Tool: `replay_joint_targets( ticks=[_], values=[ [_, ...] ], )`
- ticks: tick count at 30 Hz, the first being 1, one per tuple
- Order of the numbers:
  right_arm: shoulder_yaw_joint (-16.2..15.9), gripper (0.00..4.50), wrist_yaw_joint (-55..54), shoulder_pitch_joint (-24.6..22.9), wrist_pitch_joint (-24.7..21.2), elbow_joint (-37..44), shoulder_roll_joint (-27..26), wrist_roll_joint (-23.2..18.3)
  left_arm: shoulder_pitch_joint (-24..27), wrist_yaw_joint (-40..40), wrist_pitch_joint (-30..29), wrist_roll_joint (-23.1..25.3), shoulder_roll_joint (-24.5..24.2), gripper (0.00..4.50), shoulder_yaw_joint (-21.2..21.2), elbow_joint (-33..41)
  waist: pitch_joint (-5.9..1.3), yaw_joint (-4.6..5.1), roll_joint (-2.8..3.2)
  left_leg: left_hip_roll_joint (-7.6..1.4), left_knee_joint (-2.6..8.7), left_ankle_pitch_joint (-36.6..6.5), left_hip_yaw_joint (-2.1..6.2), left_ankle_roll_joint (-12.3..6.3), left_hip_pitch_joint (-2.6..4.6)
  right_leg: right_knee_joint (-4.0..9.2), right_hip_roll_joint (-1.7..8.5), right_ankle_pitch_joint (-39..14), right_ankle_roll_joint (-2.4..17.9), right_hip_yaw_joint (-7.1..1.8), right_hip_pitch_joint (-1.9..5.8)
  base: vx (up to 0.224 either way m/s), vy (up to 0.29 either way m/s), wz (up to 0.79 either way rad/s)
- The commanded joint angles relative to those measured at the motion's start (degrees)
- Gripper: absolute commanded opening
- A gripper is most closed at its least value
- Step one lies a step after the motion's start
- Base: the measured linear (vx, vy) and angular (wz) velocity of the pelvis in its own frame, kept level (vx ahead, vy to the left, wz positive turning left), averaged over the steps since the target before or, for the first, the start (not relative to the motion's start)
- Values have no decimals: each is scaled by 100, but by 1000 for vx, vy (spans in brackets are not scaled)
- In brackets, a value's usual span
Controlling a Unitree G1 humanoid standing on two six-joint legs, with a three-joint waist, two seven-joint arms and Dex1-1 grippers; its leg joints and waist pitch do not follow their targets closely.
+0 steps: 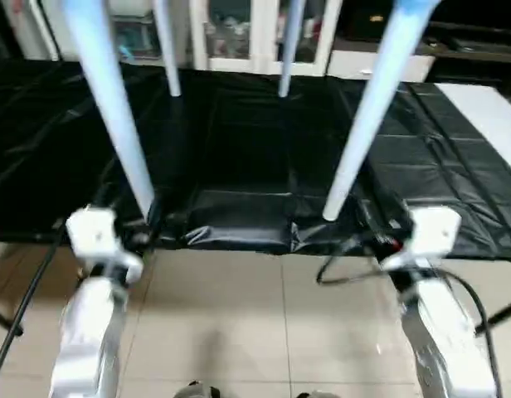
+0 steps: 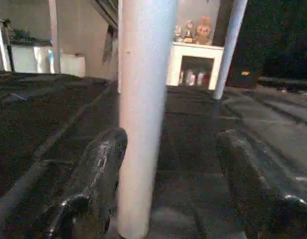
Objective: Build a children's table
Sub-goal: Flip table
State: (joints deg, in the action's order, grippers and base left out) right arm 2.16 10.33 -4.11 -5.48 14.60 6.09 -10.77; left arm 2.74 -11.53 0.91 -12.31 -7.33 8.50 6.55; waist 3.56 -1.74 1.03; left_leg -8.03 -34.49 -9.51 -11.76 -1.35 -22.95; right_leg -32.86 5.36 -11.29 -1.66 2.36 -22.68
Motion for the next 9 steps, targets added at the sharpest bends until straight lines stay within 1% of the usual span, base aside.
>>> replay_joint_targets(
  ticks=[1,2,3,4,5,6,7,8,9],
  values=[
    [37,311,-89,-17,-258,146,6,-31,29,148,-195,166,44,327,-173,293,-220,59,83,-482,768,-4913,413,994,325,499,188,-2989,289,-49,-59,0,0,0],
    [42,311,-225,14,-441,120,42,139,25,352,-130,410,143,327,-250,414,-194,83,42,-477,798,-5015,374,984,345,530,123,-3175,202,40,-60,0,0,0],
    [28,311,-291,73,-543,40,67,234,3,471,-299,483,188,327,-285,464,-190,81,47,-481,844,-5049,358,986,320,498,96,-3163,192,81,-21,0,0,0],
    [18,311,-331,113,-611,-17,82,288,-12,547,-427,526,214,327,-307,495,-174,48,111,-527,1093,-5219,264,1045,161,248,-33,-2896,230,167,133,-105,-14,-2],
    [14,311,-346,131,-640,-45,85,294,-7,558,-466,562,207,327,-327,498,-179,-189,115,-636,1570,-5372,28,1080,-267,-708,-142,-2072,326,167,513,-105,-14,-2],
    [11,311,-358,146,-665,-68,87,298,-2,567,-498,592,202,327,-343,500,-200,-332,33,-636,1607,-5173,-113,980,-388,-945,-146,-1733,250,102,605,-111,-58,15],
    [-4,311,-361,163,-721,-119,102,309,46,565,-463,677,190,327,-387,488,-228,-428,-58,-568,1517,-4629,-272,985,-277,-905,-105,-2098,212,-76,483,10,-139,29],
    [-11,311,-341,164,-765,-135,108,293,113,563,-465,742,167,327,-427,511,-289,-232,-249,-99,-662,-1127,479,472,572,793,936,-5549,-35,-840,-600,10,-139,29],
    [-16,311,-328,162,-784,-142,108,281,147,572,-486,755,162,327,-433,527,-206,-158,-274,14,-617,-581,653,290,79,743,846,-5572,95,-954,-132,43,-92,16]
  ],
)
